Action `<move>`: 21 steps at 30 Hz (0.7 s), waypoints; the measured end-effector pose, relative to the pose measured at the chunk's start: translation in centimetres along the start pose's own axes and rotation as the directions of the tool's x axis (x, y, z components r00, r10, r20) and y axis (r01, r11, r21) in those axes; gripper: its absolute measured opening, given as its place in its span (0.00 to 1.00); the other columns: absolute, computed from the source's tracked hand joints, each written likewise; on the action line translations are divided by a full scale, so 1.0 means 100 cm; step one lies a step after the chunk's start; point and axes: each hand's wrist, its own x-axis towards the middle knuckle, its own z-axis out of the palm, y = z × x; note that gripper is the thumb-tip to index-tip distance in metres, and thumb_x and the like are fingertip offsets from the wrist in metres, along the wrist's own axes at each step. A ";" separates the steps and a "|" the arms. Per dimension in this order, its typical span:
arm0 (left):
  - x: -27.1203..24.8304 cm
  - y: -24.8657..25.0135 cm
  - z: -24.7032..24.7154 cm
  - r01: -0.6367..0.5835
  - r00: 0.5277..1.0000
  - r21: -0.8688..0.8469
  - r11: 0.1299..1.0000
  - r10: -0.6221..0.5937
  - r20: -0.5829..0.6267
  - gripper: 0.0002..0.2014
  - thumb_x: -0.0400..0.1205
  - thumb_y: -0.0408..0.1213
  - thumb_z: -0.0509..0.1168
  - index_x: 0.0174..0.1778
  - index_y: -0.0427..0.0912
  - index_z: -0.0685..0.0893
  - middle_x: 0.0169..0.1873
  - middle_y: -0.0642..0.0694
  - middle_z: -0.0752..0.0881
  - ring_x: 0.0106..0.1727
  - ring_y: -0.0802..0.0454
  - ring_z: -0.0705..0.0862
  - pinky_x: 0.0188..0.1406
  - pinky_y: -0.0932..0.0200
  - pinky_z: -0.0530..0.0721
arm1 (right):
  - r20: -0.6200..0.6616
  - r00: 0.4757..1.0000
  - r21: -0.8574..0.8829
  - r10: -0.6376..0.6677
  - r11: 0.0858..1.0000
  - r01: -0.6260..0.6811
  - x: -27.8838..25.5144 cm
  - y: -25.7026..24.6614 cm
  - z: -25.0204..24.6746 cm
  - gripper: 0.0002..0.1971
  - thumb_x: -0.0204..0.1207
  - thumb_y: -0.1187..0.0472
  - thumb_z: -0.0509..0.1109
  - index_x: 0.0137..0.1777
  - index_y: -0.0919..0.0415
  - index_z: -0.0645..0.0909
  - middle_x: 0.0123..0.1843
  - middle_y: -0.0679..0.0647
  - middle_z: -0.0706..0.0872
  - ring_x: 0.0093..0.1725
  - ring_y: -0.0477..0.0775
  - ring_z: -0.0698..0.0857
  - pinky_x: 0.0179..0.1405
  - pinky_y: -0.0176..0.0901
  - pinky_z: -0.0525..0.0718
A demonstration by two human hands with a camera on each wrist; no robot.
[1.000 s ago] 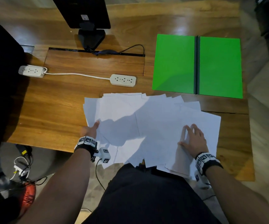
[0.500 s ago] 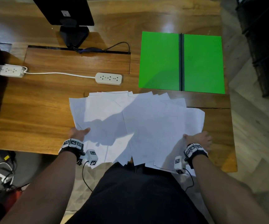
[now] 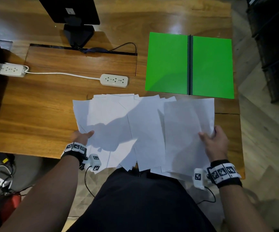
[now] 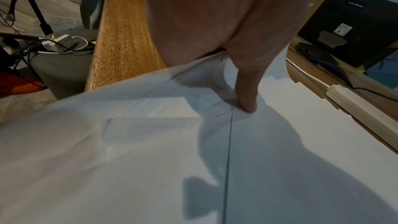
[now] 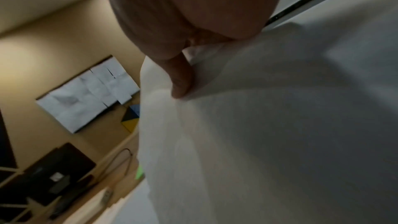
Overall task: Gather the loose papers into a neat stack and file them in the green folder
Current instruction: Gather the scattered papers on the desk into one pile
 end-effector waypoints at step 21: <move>-0.011 0.003 -0.002 -0.007 0.998 0.065 0.998 0.011 -0.063 0.28 0.80 0.44 0.79 0.72 0.32 0.82 0.68 0.32 0.87 0.68 0.27 0.86 0.69 0.34 0.83 | 0.096 0.938 -0.569 0.332 0.792 -0.222 0.009 -0.009 0.172 0.24 0.76 0.61 0.73 0.71 0.52 0.72 0.62 0.56 0.87 0.67 0.61 0.84 0.67 0.57 0.70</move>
